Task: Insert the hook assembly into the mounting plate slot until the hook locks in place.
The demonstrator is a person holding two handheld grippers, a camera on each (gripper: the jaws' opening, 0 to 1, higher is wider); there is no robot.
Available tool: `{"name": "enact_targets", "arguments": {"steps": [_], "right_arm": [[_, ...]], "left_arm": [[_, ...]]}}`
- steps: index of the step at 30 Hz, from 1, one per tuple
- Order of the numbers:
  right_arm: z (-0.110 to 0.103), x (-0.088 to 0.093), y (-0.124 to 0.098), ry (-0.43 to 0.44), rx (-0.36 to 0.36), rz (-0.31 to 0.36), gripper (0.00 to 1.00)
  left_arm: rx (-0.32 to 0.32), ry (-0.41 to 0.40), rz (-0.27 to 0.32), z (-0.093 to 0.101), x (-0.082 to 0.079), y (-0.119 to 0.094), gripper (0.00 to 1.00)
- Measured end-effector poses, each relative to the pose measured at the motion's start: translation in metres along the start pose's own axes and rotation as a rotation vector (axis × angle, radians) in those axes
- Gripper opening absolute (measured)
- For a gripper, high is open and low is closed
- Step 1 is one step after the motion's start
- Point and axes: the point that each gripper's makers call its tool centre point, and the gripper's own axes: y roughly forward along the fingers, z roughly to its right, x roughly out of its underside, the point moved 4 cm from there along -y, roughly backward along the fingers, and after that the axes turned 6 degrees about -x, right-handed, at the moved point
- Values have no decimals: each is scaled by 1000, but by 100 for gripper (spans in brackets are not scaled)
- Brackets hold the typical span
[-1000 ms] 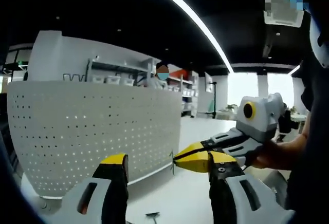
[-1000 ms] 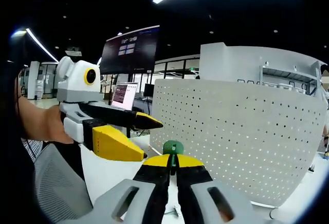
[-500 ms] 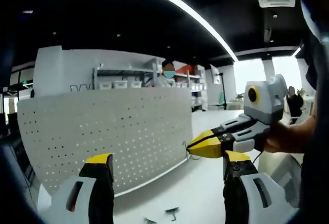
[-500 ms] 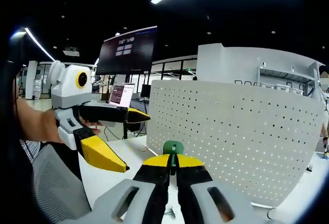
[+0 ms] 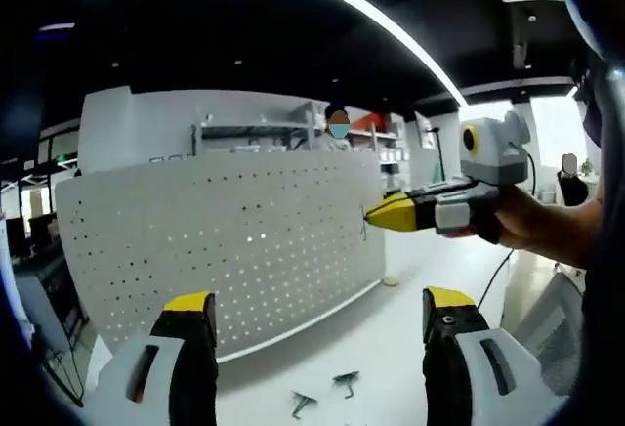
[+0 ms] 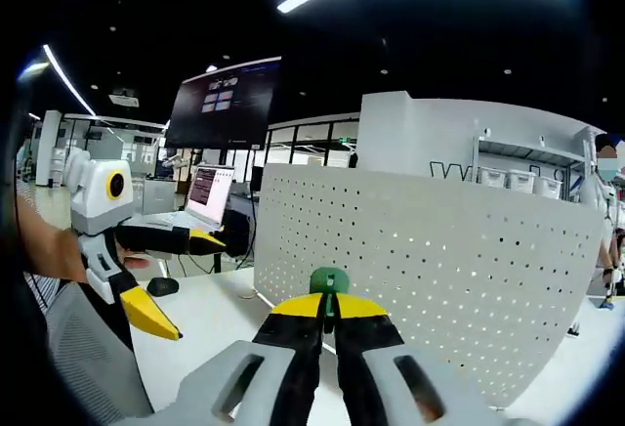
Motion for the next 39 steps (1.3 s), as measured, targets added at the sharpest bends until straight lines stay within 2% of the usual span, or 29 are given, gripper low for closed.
{"name": "enact_targets", "arguments": {"steps": [16, 39], "right_arm": [[43, -17, 4, -15, 106, 32, 2], [104, -38, 28, 2, 262, 94, 2]], "left_arm": [[-39, -36, -40, -4, 32, -16, 85], [-38, -64, -77, -2, 54, -15, 83]]}}
